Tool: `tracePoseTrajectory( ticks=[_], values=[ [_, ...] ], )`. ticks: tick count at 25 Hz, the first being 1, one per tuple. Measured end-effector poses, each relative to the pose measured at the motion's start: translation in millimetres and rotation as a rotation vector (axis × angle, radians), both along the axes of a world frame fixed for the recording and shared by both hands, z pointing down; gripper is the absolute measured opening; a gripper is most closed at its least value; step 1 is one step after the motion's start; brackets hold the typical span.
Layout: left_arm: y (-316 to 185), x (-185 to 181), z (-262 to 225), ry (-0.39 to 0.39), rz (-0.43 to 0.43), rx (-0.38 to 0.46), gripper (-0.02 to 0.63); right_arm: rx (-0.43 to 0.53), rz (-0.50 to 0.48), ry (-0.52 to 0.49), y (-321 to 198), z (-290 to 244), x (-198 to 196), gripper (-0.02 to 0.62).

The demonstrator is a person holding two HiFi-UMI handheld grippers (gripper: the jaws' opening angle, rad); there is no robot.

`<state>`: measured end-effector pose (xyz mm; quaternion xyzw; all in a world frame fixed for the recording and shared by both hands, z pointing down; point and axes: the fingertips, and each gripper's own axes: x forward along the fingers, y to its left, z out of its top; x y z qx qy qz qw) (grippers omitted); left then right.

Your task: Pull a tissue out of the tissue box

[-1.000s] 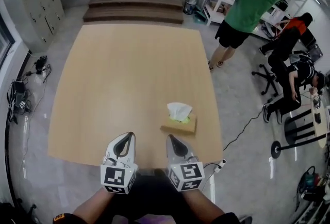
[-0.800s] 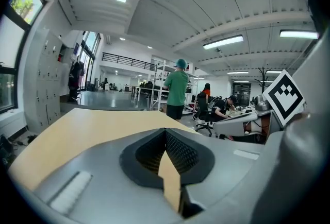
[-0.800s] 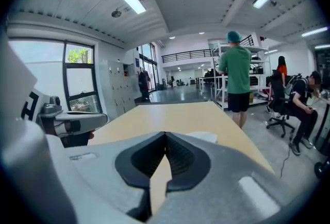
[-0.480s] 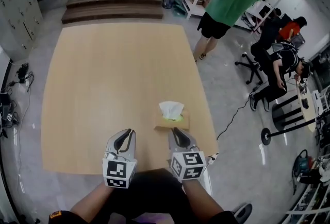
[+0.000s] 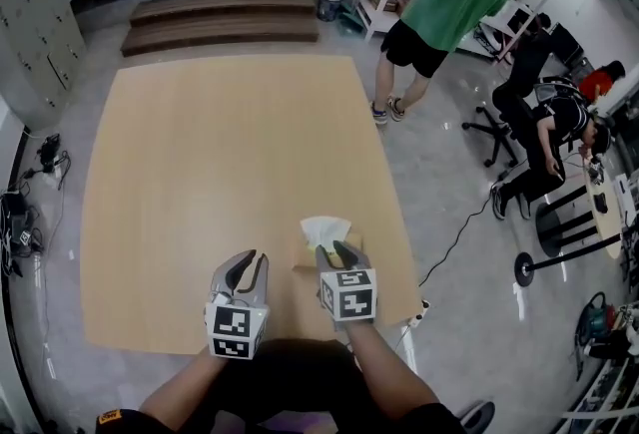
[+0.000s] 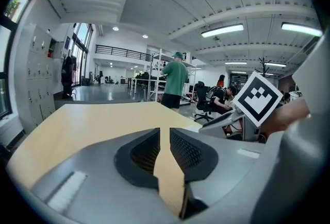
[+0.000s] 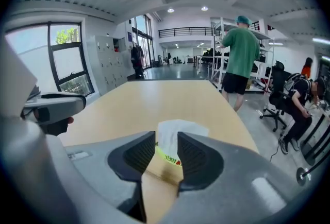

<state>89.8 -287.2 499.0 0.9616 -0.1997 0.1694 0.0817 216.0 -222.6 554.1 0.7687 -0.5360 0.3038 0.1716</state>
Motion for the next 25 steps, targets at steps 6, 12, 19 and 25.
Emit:
tracePoseTrajectory(
  ticks=[6,12,19,25],
  values=[
    [-10.6,11.4,8.5,-0.025,0.002,-0.015,0.072,-0.102,-0.007,-0.051,-12.3,29.0,5.2,0.135],
    [-11.6,24.0,19.6,-0.043,0.017,-0.041,0.069,-0.151,-0.013,-0.082,-15.8,44.2,8.8,0.132],
    [-15.1,27.3,30.3,-0.065,0.025,-0.09,0.058,-0.196,-0.004,-0.091,-14.0,51.6,9.4,0.045],
    [-17.6,27.2,35.3,-0.071,0.026,-0.113,0.05,-0.182,0.017,-0.086,-15.0,49.0,13.7,0.002]
  ],
)
